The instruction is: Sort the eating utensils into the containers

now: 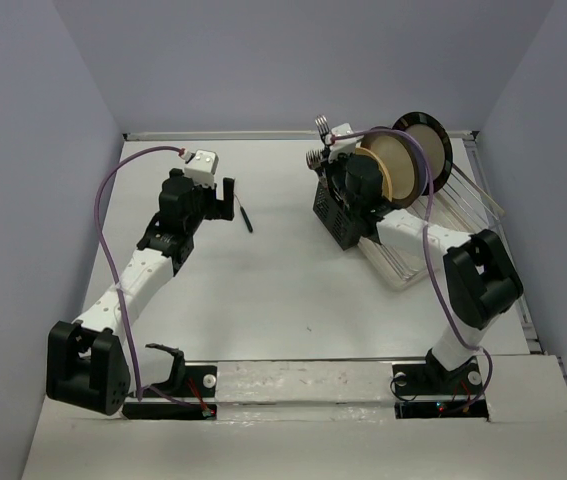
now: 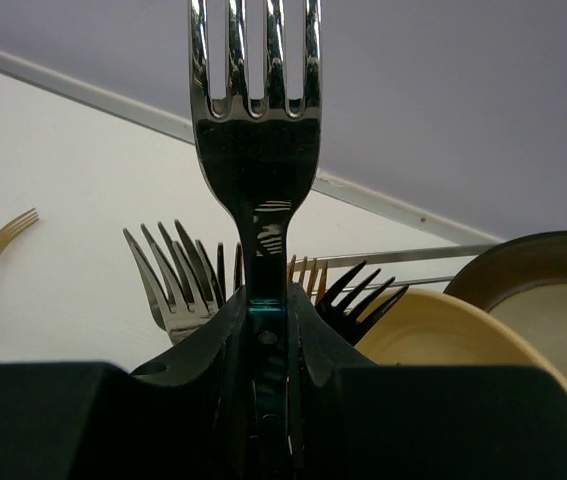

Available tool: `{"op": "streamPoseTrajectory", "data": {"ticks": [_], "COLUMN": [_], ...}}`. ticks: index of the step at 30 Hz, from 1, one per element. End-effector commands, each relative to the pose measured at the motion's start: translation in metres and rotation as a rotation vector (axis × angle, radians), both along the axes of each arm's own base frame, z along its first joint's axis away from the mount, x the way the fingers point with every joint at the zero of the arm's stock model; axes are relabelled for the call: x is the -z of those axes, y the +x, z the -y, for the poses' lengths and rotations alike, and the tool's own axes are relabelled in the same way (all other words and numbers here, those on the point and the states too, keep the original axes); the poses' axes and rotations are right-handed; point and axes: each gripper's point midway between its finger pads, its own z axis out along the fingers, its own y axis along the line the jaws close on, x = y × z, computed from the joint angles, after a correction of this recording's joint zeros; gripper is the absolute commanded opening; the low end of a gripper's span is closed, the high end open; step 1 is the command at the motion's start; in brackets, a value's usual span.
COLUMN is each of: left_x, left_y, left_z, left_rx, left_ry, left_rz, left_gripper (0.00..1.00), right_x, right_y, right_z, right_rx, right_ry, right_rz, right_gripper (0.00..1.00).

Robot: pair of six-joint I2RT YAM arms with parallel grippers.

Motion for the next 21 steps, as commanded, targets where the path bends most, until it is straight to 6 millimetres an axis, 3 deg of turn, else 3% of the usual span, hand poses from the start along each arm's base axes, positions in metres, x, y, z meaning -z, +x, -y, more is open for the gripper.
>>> {"op": "streamPoseTrajectory", "data": {"ticks": [1,14,19,21], "left_x": [-0.009,-0.004,-0.002,-0.003], "left_y": [0.002,0.005,0.005,0.006], "left_z": [0.001,0.002,0.002,0.002], "left_rx": [0.010,0.012,0.012,0.012], "left_ry": [-0.021,-0.023,-0.022,-0.022], "left_rz": [0.047,0.036,0.033,0.033], "left_gripper": [0.99,0.99,0.99,0.99], "right_x": [-0.014,0.028,0.032,0.031], "right_y": [0.002,-0.013,-0.020,-0.022], "right_z": [0.000,0.002,-0.001,-0.001], "right_rx": [0.001,-0.019,-0.057,-0.060], "right_ry": [0.098,0.108,0.090,0.088], "right_rz": [0.064,-0.017,-0.026,-0.029], "right_gripper": [0.00,0.00,0.35,0.45]}}
